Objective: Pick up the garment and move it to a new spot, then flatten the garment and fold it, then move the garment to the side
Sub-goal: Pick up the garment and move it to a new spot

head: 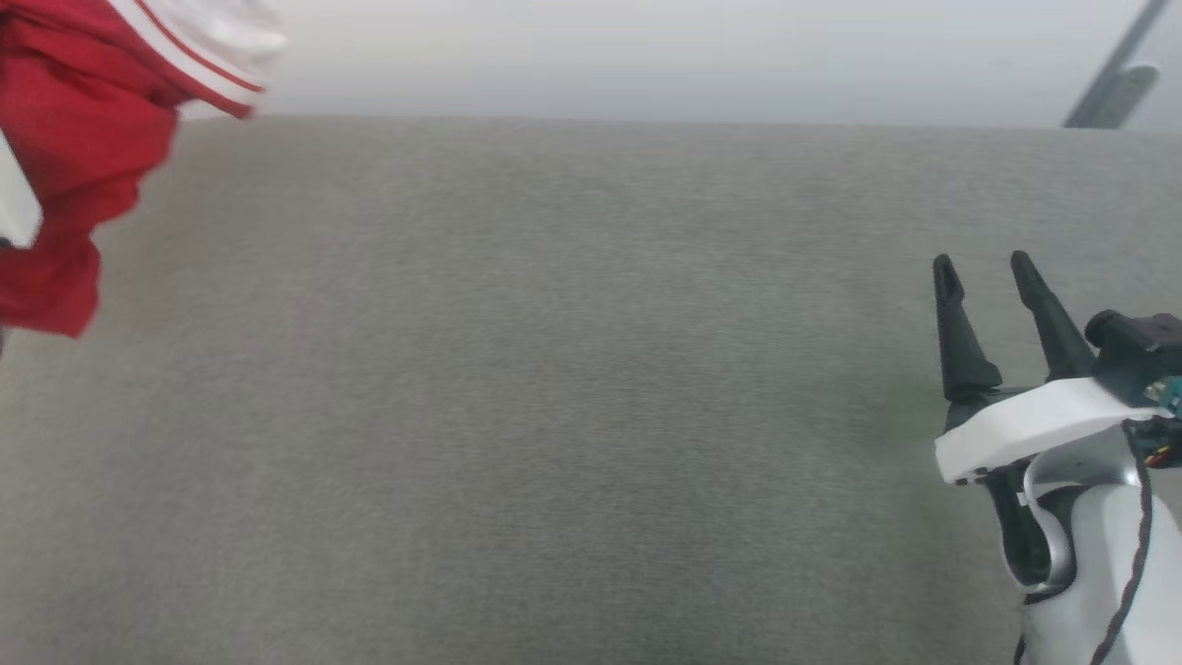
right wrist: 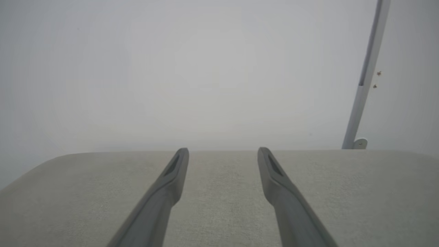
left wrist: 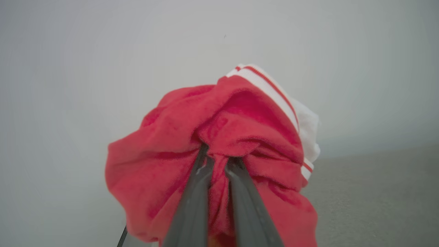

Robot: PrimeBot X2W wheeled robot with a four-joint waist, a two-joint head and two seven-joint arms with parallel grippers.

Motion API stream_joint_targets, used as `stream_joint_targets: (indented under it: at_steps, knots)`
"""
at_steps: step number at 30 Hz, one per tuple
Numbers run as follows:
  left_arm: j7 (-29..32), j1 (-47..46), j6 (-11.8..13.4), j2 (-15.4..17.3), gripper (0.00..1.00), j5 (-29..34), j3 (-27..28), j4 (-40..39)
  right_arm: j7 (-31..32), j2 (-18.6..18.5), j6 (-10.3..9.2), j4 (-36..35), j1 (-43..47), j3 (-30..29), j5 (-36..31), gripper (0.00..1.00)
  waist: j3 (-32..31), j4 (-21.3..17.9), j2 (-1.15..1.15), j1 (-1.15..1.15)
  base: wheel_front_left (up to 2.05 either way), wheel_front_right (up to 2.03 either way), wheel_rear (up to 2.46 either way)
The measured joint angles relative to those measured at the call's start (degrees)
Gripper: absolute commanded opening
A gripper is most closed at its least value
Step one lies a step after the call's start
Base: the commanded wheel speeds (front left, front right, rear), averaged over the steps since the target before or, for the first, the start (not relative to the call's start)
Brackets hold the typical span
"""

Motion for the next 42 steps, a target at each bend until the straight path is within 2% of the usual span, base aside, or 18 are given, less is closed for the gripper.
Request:
stream_joint_targets:
  at_steps: [6, 13, 16, 21, 28, 31, 35, 36, 38, 41, 42]
  knots:
    - [5.4, 5.9, 3.9, -0.9, 0.00, -0.5, -1.8, -13.0, -0.5, -0.7, 0.00, 0.0, -0.3, -2.9, -0.7, 1.00, 0.3, -5.0, 0.00, 0.00, 0.00, 0.00, 0.00]
    - [9.1, 7.0, 5.8, -4.6, 0.00, 0.7, -7.5, -20.2, -1.6, 0.0, 0.00, 0.3, -0.8, -4.7, -0.7, 1.00, 1.6, -11.7, 0.00, 0.00, 0.00, 0.00, 0.00]
    - [10.1, 6.9, 5.8, -6.4, 0.00, 1.4, -10.1, -20.4, -2.2, 0.3, 0.00, 0.9, -0.8, -4.8, -0.5, 1.00, 2.2, -14.4, 0.00, 0.00, 0.00, 0.00, 0.00]
    - [10.4, 6.7, 4.4, -8.4, 0.00, 1.4, -13.5, -17.2, -3.5, 0.8, 0.00, 2.4, -0.9, -4.4, 0.0, 1.00, 3.6, -18.1, 0.00, 0.00, 0.00, 0.00, 0.00]
    - [10.6, 10.8, 4.4, -12.1, 0.00, 1.4, -18.3, -10.2, -5.1, 1.2, 0.00, 4.5, -1.2, -3.4, 0.9, 1.00, 5.7, -20.3, 0.00, 0.00, 0.00, 0.00, 0.00]
    - [10.3, 12.9, 4.0, -13.5, 0.14, 1.4, -20.2, -5.5, -5.7, 1.3, 0.00, 5.5, -1.7, -2.9, 1.0, 1.00, 6.2, -20.5, 0.00, 0.00, 0.00, 0.00, 0.00]
    - [9.1, 14.0, 3.0, -15.4, 0.11, 0.9, -21.7, 1.7, -6.1, 1.4, 0.00, 6.5, -2.1, -1.8, 1.1, 1.00, 6.6, -20.4, 0.00, 0.00, 0.00, 0.00, 0.00]
    - [8.9, 14.0, 2.6, -15.9, 0.14, 0.8, -22.1, 3.3, -6.2, 1.5, 0.00, 6.7, -2.2, -1.6, 1.1, 1.00, 6.6, -20.3, 0.00, 0.00, 0.00, 0.00, 0.00]
    - [8.5, 13.9, 1.8, -16.9, 0.30, 0.8, -23.0, 6.5, -6.3, 1.5, 0.00, 7.2, -2.5, -1.3, 1.1, 1.00, 6.6, -20.1, 0.00, 0.00, 0.00, 0.00, 0.00]
    - [8.1, 12.5, 0.2, -18.2, 0.43, 0.8, -24.0, 10.6, -6.3, 1.5, 0.00, 7.8, -3.0, -1.0, 1.1, 1.00, 6.5, -19.7, 0.00, 0.00, 0.00, 0.00, 0.00]
    - [7.7, 12.1, -0.2, -18.8, 0.54, 0.8, -24.2, 11.9, -6.3, 1.5, 0.00, 7.9, -3.1, -1.0, 1.1, 1.00, 6.4, -19.5, 0.00, 0.00, 0.00, 0.00, 0.00]
